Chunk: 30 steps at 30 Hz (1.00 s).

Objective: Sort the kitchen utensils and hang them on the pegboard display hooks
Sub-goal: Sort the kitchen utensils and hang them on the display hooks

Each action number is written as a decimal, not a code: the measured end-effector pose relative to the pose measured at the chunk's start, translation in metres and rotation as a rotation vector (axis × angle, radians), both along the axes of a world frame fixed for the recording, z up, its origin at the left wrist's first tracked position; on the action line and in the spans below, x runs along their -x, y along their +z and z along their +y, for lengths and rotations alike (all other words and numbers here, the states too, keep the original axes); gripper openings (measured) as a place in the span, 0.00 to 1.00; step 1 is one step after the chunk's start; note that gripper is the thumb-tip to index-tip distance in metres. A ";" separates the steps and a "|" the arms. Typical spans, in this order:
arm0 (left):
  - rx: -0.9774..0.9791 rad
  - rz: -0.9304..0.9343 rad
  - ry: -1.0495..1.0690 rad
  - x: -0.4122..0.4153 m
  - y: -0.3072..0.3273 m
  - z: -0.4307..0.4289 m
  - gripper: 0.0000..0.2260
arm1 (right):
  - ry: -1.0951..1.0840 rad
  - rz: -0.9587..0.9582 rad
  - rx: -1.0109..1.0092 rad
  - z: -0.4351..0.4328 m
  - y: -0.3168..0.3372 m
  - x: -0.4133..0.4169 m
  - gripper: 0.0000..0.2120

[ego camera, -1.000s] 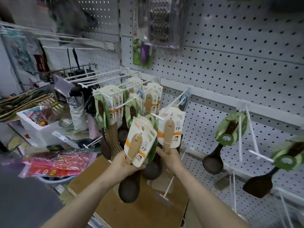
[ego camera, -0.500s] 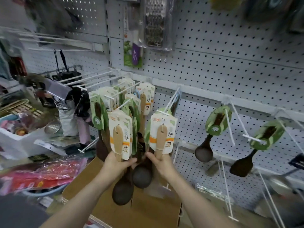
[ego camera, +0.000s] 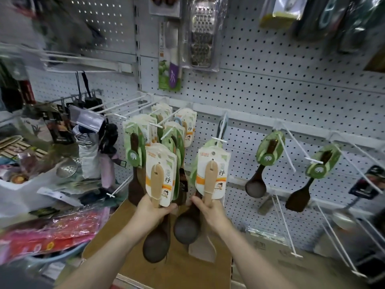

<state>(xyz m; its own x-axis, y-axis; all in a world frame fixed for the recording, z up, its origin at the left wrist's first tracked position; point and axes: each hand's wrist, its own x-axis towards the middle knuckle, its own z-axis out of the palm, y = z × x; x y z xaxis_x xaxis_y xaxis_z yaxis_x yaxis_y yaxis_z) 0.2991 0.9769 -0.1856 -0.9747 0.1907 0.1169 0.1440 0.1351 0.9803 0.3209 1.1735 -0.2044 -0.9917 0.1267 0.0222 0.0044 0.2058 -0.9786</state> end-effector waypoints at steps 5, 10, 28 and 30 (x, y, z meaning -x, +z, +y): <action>-0.017 0.006 -0.045 -0.009 0.003 -0.017 0.22 | -0.041 -0.041 -0.088 -0.016 -0.003 -0.016 0.11; -0.014 -0.022 0.008 -0.012 -0.001 -0.043 0.21 | -0.084 0.005 -0.021 -0.041 -0.001 -0.019 0.06; -0.070 -0.094 0.156 -0.009 0.014 -0.083 0.14 | -0.300 0.243 0.052 -0.078 0.058 0.055 0.04; -0.065 -0.088 0.169 -0.004 0.018 -0.081 0.15 | -0.302 0.208 0.012 -0.075 0.055 0.073 0.04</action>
